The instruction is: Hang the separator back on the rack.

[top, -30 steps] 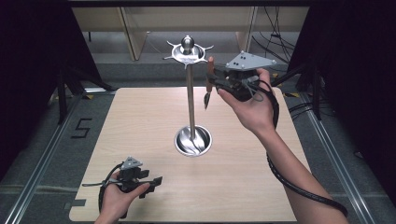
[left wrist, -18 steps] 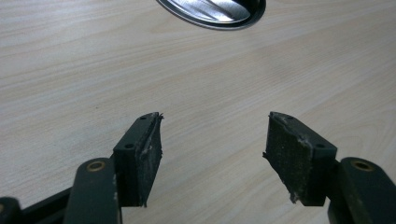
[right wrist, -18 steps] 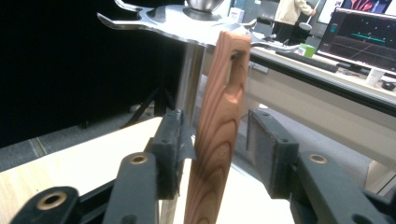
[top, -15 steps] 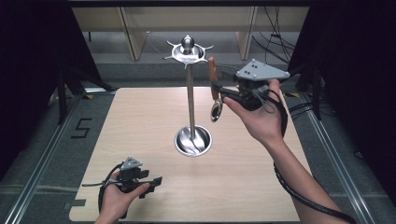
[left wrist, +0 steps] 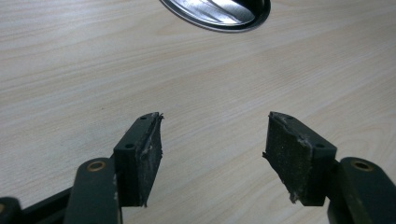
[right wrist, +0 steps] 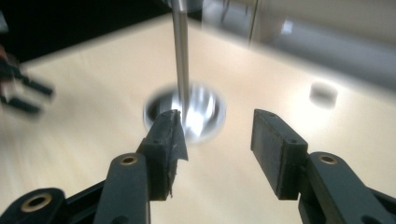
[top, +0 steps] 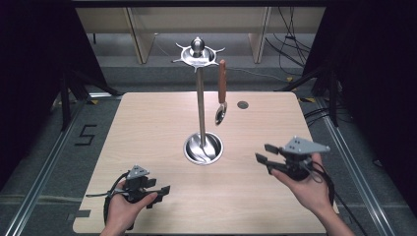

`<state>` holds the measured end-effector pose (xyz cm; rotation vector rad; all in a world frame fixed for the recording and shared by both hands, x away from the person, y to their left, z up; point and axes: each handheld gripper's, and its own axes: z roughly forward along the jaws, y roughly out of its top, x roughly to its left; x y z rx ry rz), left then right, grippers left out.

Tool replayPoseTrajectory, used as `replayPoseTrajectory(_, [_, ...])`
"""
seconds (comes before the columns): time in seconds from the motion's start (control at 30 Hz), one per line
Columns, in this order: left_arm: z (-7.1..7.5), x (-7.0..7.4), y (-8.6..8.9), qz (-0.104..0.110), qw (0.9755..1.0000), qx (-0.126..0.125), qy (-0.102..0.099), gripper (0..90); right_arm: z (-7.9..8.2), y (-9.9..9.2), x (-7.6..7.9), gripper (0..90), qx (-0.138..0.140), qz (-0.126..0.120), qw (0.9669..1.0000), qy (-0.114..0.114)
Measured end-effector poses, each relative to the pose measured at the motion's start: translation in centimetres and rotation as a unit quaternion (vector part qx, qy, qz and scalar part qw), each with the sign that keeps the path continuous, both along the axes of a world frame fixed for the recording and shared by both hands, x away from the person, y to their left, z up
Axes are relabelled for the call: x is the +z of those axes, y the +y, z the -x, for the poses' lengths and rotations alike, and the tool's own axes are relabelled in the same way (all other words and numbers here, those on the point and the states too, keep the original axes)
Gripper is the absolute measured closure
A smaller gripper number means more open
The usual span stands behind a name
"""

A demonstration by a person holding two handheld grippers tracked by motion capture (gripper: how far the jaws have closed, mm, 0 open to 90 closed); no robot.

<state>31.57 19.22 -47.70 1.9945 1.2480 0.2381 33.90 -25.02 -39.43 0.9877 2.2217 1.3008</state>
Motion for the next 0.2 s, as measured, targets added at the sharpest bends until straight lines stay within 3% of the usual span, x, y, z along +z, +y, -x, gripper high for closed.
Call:
replayPoseTrajectory(0.07, [0.0, 0.0, 0.0, -0.003, 1.0000, -0.003, 0.003, 35.2, 0.8, -1.2, -2.0, 52.3, -0.006, 0.006, 0.9999, 0.012])
replayPoseTrajectory(0.1, [0.0, 0.0, 0.0, -0.004, 1.0000, -0.003, 0.002, 35.1, 1.3, -1.8, -2.8, 52.0, -0.010, 0.003, 0.9995, 0.028])
replayPoseTrajectory(0.2, [0.0, -0.1, -0.1, 0.002, 1.0000, 0.006, -0.002, 34.7, 2.2, -3.5, -4.3, 50.9, -0.025, -0.004, 0.9987, 0.044])
